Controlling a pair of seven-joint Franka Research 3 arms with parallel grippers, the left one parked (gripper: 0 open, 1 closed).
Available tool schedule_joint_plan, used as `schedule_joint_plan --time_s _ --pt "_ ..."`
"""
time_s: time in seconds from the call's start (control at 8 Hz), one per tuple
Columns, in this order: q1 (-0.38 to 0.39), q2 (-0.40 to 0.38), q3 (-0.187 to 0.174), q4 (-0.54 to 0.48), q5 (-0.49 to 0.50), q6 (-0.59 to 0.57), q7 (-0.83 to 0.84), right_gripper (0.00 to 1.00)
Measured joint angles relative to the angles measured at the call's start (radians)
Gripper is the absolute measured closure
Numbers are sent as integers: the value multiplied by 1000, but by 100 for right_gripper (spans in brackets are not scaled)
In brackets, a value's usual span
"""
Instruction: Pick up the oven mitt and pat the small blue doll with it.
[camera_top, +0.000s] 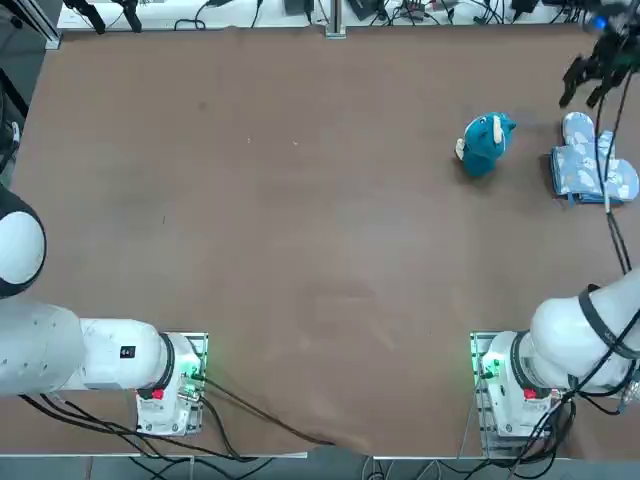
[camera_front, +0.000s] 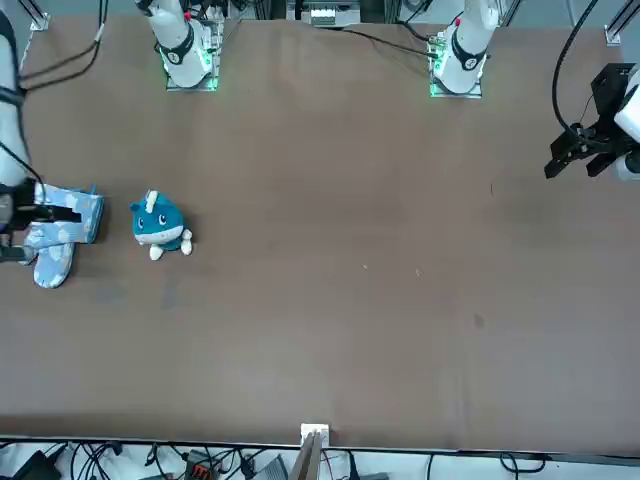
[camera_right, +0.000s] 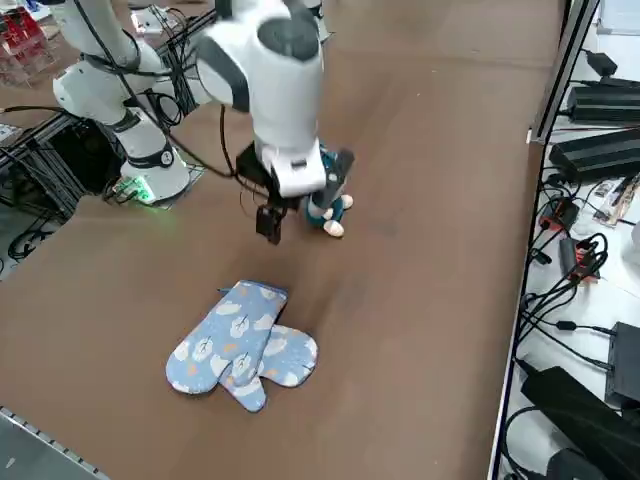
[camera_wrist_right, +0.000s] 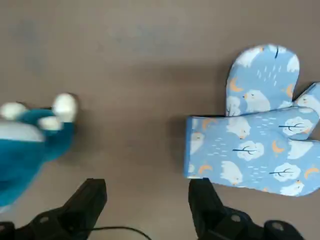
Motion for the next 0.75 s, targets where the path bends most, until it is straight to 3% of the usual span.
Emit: schedule_joint_plan --time_s 0.25,0.75 --pt "4 -64 4 93 88 -72 -1 0" --pt "60 -131 32 173 103 -118 14 0"
